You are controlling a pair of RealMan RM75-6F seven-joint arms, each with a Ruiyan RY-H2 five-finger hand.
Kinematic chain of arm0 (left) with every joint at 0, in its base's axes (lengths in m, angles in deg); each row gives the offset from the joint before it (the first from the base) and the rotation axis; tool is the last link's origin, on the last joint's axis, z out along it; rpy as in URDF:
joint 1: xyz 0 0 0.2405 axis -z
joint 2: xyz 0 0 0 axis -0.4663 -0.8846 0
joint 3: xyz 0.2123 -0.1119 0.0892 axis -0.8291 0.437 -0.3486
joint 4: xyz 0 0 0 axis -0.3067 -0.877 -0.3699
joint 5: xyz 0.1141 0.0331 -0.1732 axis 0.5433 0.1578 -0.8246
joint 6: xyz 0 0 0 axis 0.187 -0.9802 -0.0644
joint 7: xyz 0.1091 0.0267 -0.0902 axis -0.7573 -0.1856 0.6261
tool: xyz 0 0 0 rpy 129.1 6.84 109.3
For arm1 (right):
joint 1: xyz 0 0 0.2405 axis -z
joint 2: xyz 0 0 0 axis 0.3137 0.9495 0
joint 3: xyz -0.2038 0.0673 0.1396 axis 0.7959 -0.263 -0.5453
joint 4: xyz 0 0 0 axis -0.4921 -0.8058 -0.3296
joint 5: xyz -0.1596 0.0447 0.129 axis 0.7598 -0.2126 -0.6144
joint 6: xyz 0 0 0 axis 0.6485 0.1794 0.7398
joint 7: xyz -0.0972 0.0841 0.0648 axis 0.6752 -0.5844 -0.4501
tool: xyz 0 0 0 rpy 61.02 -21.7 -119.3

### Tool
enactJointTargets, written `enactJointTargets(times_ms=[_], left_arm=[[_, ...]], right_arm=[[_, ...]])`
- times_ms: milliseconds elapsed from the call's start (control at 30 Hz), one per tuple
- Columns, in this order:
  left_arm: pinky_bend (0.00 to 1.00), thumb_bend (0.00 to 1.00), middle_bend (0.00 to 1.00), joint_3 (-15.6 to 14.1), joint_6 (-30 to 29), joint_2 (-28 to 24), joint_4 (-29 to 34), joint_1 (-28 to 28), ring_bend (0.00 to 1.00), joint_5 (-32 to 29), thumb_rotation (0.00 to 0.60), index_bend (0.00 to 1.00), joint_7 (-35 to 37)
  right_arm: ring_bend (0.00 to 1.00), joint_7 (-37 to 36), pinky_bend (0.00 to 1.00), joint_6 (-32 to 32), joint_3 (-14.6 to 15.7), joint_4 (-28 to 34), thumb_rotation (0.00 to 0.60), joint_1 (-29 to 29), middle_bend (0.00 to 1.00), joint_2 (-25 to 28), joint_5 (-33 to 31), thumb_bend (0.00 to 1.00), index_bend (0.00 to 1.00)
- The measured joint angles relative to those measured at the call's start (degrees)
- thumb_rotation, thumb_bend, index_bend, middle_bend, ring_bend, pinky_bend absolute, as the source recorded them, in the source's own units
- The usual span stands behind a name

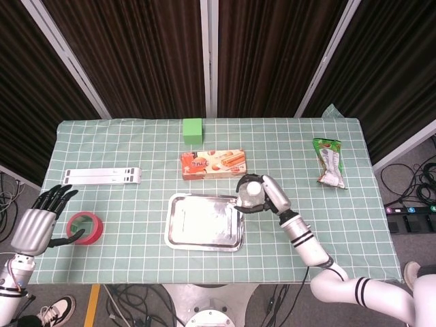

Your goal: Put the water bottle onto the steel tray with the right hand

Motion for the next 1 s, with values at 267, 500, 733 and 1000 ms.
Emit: enactJointTargets(times_ms=[267, 500, 733, 1000], left_arm=[[0.16, 0.22, 0.19, -0.4, 0.75, 0.47, -0.42, 0.57, 0.1, 0.81, 0.42, 0.18, -0.14], [0.16, 0.22, 0.19, -0.25, 0.26, 0.43, -0.24, 0.12, 0.1, 0.13, 0.418, 0.18, 0.04], [0.16, 0.22, 0.19, -0.32, 0.02, 0.38, -0.91, 0.12, 0.1, 0.44, 0.418, 0.18, 0.78], [0.16, 0.22, 0.19, -0.17, -0.56, -0.58, -0.19, -0.57, 0.1, -0.33, 0.418, 0.18, 0.71]], right_arm=[[0.39, -2.51, 0.43, 4.3, 1.3, 1.87, 0.6, 5.82, 0.55, 5.7, 0.11, 0.16, 0.73], [0.39, -0.75, 0.43, 2.1, 1.55, 0.5, 0.6, 3.43, 0.55, -0.75, 0.09, 0.16, 0.73], [0.39, -4.54, 0.43, 3.5, 1.5, 0.05, 0.6, 5.5, 0.55, 5.2, -0.22, 0.16, 0.73], [0.39, -4.41, 0.43, 0.35, 1.89, -1.76, 0.6, 1.87, 0.55, -3.16, 1.37, 0.15, 0.73]])
